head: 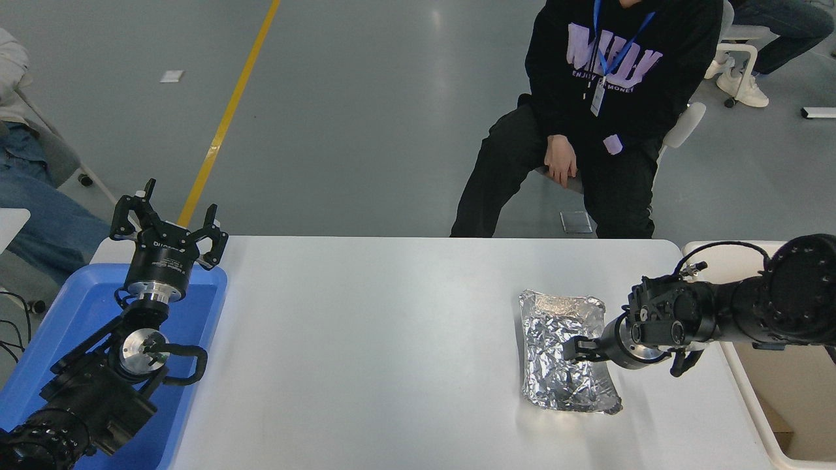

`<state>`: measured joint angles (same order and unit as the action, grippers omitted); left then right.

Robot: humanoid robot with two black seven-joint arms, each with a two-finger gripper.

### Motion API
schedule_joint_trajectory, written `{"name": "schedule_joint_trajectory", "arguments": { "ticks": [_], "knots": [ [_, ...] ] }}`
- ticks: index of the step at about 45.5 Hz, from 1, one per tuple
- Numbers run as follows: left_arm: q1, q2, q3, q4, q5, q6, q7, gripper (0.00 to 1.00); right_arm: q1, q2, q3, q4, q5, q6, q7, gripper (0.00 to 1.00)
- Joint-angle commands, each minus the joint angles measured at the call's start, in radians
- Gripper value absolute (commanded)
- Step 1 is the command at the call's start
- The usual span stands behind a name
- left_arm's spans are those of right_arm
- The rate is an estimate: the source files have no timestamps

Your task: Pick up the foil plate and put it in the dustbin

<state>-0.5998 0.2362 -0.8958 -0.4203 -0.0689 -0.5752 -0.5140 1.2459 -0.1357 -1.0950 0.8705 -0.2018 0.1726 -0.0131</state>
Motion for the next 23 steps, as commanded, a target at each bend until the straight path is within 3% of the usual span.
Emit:
{"name": "schedule_joint_trajectory", "arguments": {
  "ticks": [1, 13, 16, 23],
  "knots": [
    [0.0, 0.0, 0.0, 0.0, 0.0, 0.0, 0.0, 0.99, -0.019, -0.001, 0.015, -0.016, 0.004, -0.021, -0.001, 0.62],
    [0.0, 0.0, 0.0, 0.0, 0.0, 0.0, 0.0, 0.99, -0.014, -0.01, 0.015, -0.012, 0.005, -0.021, -0.007, 0.21],
    [0.0, 0.0, 0.0, 0.0, 0.0, 0.0, 0.0, 0.99, -0.009, -0.018, 0.015, -0.005, 0.005, -0.01, -0.027, 0.02],
    [0.0, 0.0, 0.0, 0.0, 0.0, 0.0, 0.0, 0.99, -0.006, -0.03, 0.014, 0.005, 0.012, -0.005, -0.044, 0.0]
  ]
}}
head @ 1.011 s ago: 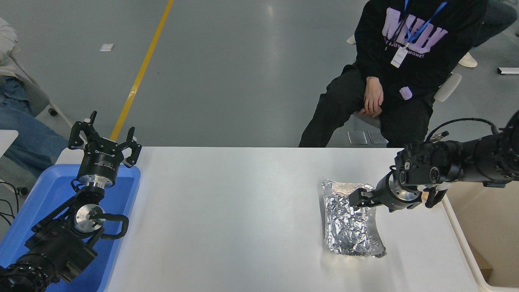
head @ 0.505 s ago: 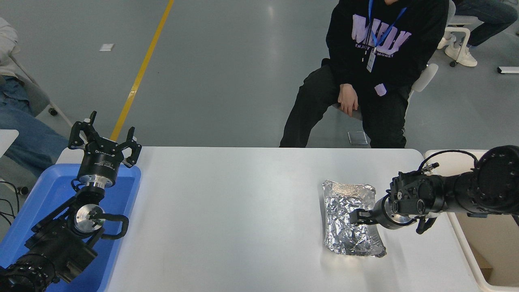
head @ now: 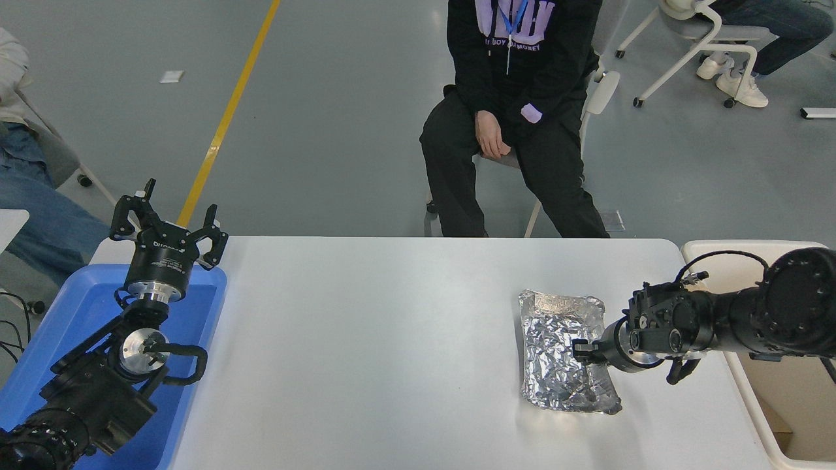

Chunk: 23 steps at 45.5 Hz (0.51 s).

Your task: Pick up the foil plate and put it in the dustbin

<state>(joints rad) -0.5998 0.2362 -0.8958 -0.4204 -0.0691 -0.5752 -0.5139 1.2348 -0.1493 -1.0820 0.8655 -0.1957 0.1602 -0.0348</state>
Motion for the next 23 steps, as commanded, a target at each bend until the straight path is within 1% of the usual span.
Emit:
{"name": "schedule_joint_trajectory", "arguments": {
  "ticks": [1, 13, 17, 23],
  "knots": [
    [0.0, 0.0, 0.0, -0.001, 0.0, 0.0, 0.0, 0.99, 0.005, -0.016, 0.0, 0.012, 0.006, 0.007, -0.022, 0.0],
    [0.0, 0.0, 0.0, -0.001, 0.0, 0.0, 0.0, 0.99, 0.015, -0.021, 0.002, 0.027, 0.006, 0.007, -0.022, 0.0],
    [0.0, 0.0, 0.0, 0.0, 0.0, 0.0, 0.0, 0.99, 0.052, -0.058, 0.002, 0.076, 0.006, 0.008, -0.019, 0.0],
    [0.0, 0.0, 0.0, -0.001, 0.0, 0.0, 0.0, 0.99, 0.189, -0.142, -0.01, 0.242, 0.006, 0.012, -0.016, 0.0]
  ]
}}
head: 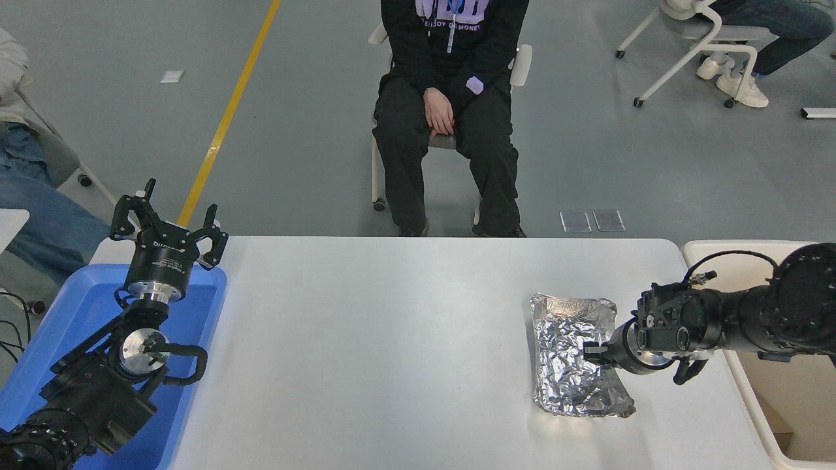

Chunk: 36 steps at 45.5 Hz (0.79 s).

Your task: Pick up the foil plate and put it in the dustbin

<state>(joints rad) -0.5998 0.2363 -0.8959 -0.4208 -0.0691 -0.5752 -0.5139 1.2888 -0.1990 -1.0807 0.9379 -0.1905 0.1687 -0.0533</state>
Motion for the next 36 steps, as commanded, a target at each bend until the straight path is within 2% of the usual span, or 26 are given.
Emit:
{"name": "schedule_joint_trajectory", "arguments": {
  "ticks": [1, 7, 12, 28, 36],
  "knots": [
    [0.0, 0.001, 0.0, 0.0, 0.0, 0.0, 0.0, 0.99, 0.159, -0.105, -0.015, 0.195, 0.0, 0.005, 0.003, 0.0],
    [0.0, 0.0, 0.0, 0.0, 0.0, 0.0, 0.0, 0.99, 0.323, -0.187, -0.039, 0.352, -0.001, 0.055, 0.003, 0.0],
    [0.0, 0.0, 0.0, 0.0, 0.0, 0.0, 0.002, 0.99, 0.486, -0.238, -0.077, 0.452, -0.003, 0.156, 0.003, 0.0],
    [0.0, 0.0, 0.002, 0.0, 0.0, 0.0, 0.0, 0.99, 0.957, -0.25, -0.131, 0.555, 0.028, 0.612, 0.007, 0.0],
    [0.0, 0.0, 0.002, 0.0, 0.0, 0.0, 0.002, 0.99, 1.127, -0.246, -0.139, 0.561, 0.074, 0.617, 0.007, 0.0]
  ]
}}
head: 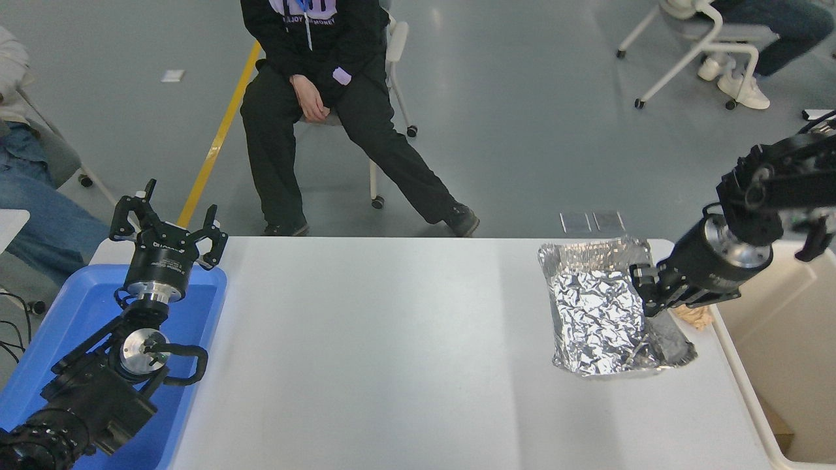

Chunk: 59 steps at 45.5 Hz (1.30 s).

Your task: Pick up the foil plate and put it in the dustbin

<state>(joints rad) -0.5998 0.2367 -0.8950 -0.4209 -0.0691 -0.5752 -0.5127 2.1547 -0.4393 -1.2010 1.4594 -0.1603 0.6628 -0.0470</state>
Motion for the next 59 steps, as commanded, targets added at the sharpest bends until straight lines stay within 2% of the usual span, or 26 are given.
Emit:
{"name": "schedule_joint_trajectory", "arguments": {
  "ticks": [1, 36, 44, 59],
  "knots": [
    [0.0, 0.0, 0.001, -0.001, 0.0, 0.0, 0.0, 0.99, 0.278, -0.007, -0.019, 0.039, 0.044, 0.123, 0.001, 0.0],
    [0.0, 0.0, -0.001, 0.001, -0.001, 0.0, -0.001, 0.99, 0.312, -0.021, -0.095, 0.003, 0.039, 0.123, -0.002, 0.0],
    [0.0, 0.0, -0.001, 0.001, -0.001, 0.002, -0.001, 0.99, 0.269, -0.094, -0.206, -0.06, 0.044, 0.123, -0.002, 0.0],
    [0.0, 0.0, 0.001, 0.001, -0.001, 0.003, -0.003, 0.99, 0.062, -0.329, -0.281, -0.304, 0.028, 0.123, -0.007, 0.0]
  ]
}}
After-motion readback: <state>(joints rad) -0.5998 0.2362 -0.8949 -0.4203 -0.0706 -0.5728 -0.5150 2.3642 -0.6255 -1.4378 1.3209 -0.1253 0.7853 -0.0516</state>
